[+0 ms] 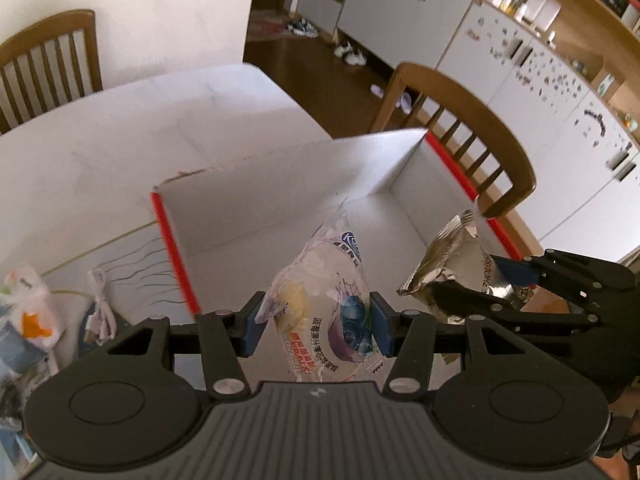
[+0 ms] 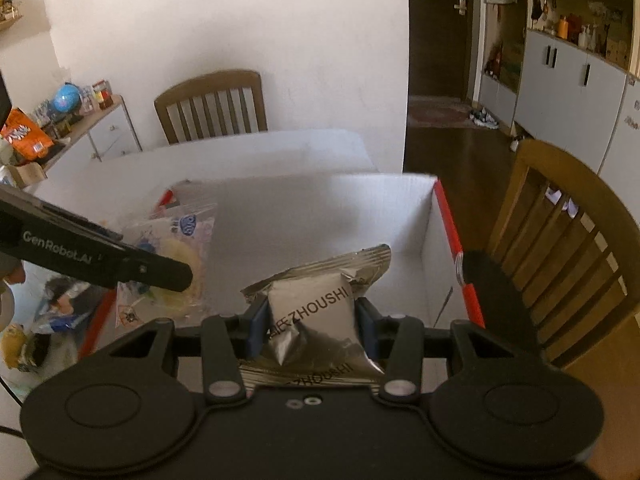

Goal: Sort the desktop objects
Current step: 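Carry the blueberry bag and silver pouch with both grippers into the red box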

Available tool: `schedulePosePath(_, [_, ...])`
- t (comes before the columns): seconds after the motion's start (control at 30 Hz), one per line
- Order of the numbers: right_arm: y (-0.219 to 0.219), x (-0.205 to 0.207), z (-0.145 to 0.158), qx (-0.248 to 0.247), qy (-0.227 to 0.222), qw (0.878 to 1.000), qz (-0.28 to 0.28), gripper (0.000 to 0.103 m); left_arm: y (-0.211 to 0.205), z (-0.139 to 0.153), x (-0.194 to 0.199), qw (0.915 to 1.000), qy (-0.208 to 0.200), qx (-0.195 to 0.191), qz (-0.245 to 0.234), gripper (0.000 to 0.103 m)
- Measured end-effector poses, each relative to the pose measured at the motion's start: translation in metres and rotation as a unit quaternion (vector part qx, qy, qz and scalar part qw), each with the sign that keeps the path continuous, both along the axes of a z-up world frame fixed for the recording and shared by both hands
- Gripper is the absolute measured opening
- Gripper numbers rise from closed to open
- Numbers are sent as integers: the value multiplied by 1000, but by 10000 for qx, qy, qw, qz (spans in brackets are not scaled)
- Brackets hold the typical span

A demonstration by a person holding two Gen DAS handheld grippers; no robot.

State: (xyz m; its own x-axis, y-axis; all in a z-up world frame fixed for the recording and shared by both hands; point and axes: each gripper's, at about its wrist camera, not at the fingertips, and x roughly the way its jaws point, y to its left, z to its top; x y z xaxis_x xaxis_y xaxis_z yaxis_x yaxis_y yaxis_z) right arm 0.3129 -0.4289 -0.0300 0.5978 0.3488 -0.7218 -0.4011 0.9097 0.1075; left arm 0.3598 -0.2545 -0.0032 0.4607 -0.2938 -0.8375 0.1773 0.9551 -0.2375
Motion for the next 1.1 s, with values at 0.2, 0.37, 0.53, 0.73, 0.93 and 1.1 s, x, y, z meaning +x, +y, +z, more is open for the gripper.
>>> schedulePosePath(0.2, [-2,19,-21,-175,273,9995,64,45,-10,-26,27,9991,347,153,-192,53])
schedulePosePath(0.37, [-1,29,-33,-280,440,9985,181,45,-22,-41,42,9969,650,250,-374,53])
schedulePosePath(0.53, [-2,36,-43,-372,611,9971,245,45,-28,-56,52,9944,866,411,-450,53])
schedulePosePath(0.73, [-1,44,-53,-478,835,9949,313,45,-27,-68,59,9922,1045,493,-464,53])
schedulePosePath(0.93, [0,46,-58,-464,989,9931,420,45,-25,-73,61,9905,1165,510,-517,53])
schedulePosePath(1.1, [1,48,-61,-550,1162,9905,490,45,-22,-72,62,9893,1255,527,-524,55])
